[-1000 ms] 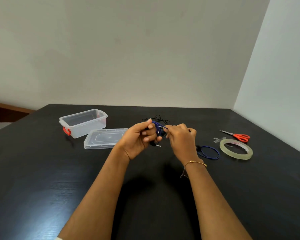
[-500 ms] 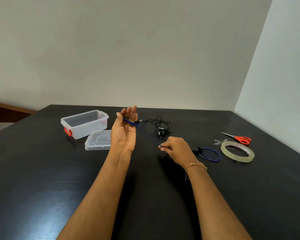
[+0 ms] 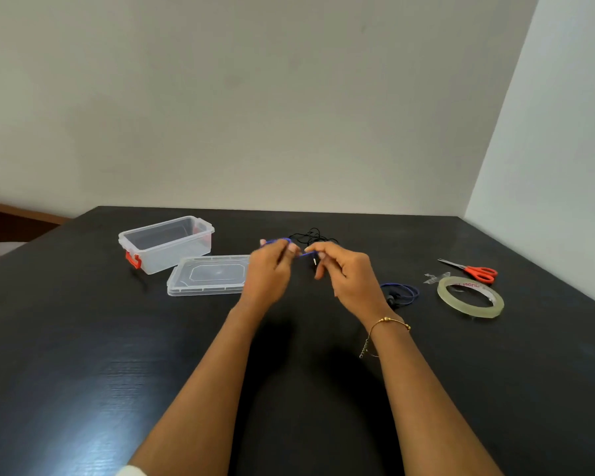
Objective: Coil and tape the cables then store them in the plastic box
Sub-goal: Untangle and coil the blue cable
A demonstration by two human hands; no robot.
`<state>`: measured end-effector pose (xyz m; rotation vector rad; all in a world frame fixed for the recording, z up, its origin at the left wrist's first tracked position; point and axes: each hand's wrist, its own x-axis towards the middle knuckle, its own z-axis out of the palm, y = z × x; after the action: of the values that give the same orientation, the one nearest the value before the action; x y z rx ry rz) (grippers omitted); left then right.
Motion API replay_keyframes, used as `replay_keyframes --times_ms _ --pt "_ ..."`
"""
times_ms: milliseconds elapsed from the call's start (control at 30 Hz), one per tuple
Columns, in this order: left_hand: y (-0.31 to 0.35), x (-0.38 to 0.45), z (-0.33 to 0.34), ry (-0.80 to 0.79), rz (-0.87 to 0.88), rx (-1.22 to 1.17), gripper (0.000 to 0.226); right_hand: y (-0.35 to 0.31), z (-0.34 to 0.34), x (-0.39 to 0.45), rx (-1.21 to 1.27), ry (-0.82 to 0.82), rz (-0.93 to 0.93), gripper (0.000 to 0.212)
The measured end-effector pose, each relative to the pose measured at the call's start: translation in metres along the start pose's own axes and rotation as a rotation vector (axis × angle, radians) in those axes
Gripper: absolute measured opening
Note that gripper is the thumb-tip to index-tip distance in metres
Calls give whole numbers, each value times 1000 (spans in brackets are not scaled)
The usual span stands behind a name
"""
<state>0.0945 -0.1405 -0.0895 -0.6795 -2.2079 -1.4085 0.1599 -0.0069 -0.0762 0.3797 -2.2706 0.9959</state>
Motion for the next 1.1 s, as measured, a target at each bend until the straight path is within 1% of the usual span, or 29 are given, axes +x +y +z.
replay_keyframes --times_ms 33,100,233,300,333,400,433,533,600,667,733,833,900,1100 --pt "2 -3 2 -86 3 17 28 1 -1 1 -19 48 1 28" --pt "9 -6 6 -203 -22 -44 30 4 -3 3 -35 141 31 29" --pt "24 -10 7 -285 -21 -74 32 10 -5 4 -58 215 57 29" --pt "29 -10 4 -364 -50 -120 32 14 -6 2 -79 253 62 29" --pt "30 -10 2 -422 -92 -212 34 15 -7 2 -92 268 67 28" --pt "34 -11 -1 -522 -198 -514 38 17 -9 0 -130 276 83 26" --pt "35 -10 -2 -535 -243 -672 40 17 -9 0 -142 262 88 25" --pt "38 -9 -7 -470 -347 -1042 40 21 -6 -1 -123 133 93 19" --pt "38 -8 -9 -440 -399 -1232 38 23 -3 -1 -136 29 102 23" --pt "36 -6 -11 -384 -430 -1381 40 23 -1 0 -144 -39 114 28" --pt "35 -2 -13 -273 -425 -1534 41 23 -1 0 -140 -87 130 28" --pt "27 7 -21 -16 -394 -1714 42 25 -1 -2 -129 -96 170 31" --pt "17 12 -25 111 -393 -1697 43 25 1 -3 -139 -110 177 33" --pt "4 15 -17 270 -405 -1451 31 15 7 -4 -302 -307 93 31"
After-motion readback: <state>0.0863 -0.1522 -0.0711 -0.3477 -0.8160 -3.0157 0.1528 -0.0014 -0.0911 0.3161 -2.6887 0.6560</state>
